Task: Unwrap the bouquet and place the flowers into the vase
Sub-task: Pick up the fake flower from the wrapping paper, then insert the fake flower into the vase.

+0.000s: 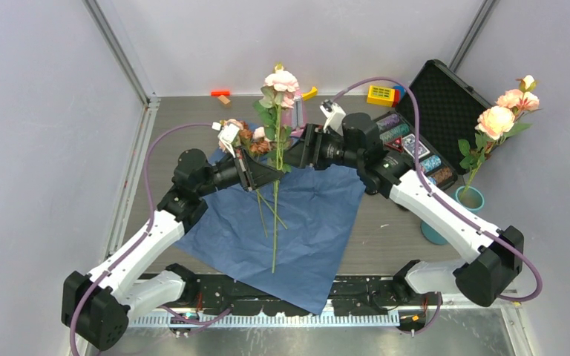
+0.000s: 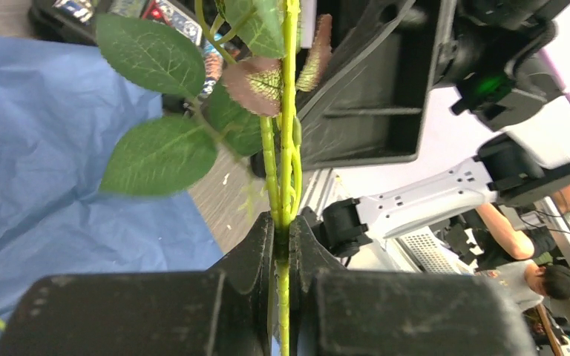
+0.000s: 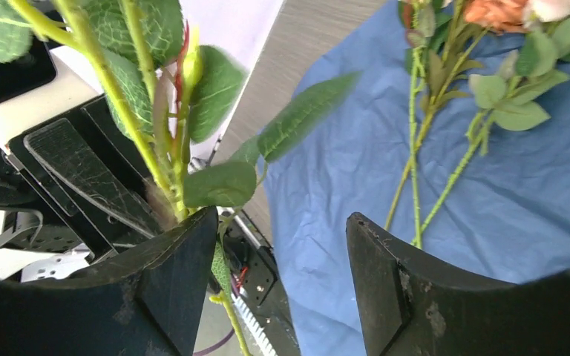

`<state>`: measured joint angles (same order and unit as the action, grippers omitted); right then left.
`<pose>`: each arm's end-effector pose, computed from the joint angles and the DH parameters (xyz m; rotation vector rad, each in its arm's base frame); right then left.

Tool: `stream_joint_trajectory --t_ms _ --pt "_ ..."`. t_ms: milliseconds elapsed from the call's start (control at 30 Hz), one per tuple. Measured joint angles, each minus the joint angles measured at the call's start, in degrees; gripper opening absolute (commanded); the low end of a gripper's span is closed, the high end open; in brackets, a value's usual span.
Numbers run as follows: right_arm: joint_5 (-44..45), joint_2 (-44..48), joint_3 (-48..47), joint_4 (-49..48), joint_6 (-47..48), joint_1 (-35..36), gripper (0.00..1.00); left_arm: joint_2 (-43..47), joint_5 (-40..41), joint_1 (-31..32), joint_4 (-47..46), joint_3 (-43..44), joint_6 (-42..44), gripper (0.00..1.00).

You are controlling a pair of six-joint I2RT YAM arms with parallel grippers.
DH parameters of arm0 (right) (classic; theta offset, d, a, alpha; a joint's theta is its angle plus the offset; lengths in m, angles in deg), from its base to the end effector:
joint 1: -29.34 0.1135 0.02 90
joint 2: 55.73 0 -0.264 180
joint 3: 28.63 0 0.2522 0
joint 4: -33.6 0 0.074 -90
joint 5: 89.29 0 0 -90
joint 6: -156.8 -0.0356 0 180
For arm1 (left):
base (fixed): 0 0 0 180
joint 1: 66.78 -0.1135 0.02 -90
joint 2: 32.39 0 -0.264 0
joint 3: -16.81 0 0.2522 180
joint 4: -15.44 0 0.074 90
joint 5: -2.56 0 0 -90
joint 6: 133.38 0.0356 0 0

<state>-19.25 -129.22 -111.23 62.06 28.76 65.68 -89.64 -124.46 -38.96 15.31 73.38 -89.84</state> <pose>0.2307 0.1848 0.3709 -0.2267 2.0670 1.1732 0.1950 -0.1271 0.3316 0.2822 1.7769 -1.4770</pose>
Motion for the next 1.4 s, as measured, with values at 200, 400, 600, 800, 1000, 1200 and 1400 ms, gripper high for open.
stream_joint_trajectory --t_ms 200,400,600,800,1000,1200,1400 --pt "-0.50 -1.55 -0.04 -3.41 -2.43 2.36 0.66 0.00 -1.88 0.31 -4.17 -0.35 -1.62 0.00" --pt "1.27 -1.64 -0.07 -3.89 -3.43 3.02 0.64 0.17 -1.25 0.31 -6.27 -1.44 -2.80 0.00" --pt "6.23 0.26 0.02 -3.04 -4.20 3.56 0.68 2.36 2.80 0.31 -6.60 -4.02 -3.15 0.00" --pt "8.15 3.02 -0.48 -2.45 -4.85 3.76 0.60 1.68 6.60 0.83 -6.05 -4.07 -2.89 0.00" --pt "8.79 1.31 -2.71 -2.16 -6.23 5.84 0.57 -0.52 11.93 4.76 -2.23 -2.49 -0.74 0.00" --pt "11.15 -1.84 -4.59 0.33 -6.58 8.57 0.49 -0.90 14.67 6.60 -0.98 -2.12 0.81 0.00" --pt "14.97 -2.93 -7.10 4.57 -6.05 9.77 0.49 -0.74 16.79 6.64 -0.11 -2.12 1.64 0.00"
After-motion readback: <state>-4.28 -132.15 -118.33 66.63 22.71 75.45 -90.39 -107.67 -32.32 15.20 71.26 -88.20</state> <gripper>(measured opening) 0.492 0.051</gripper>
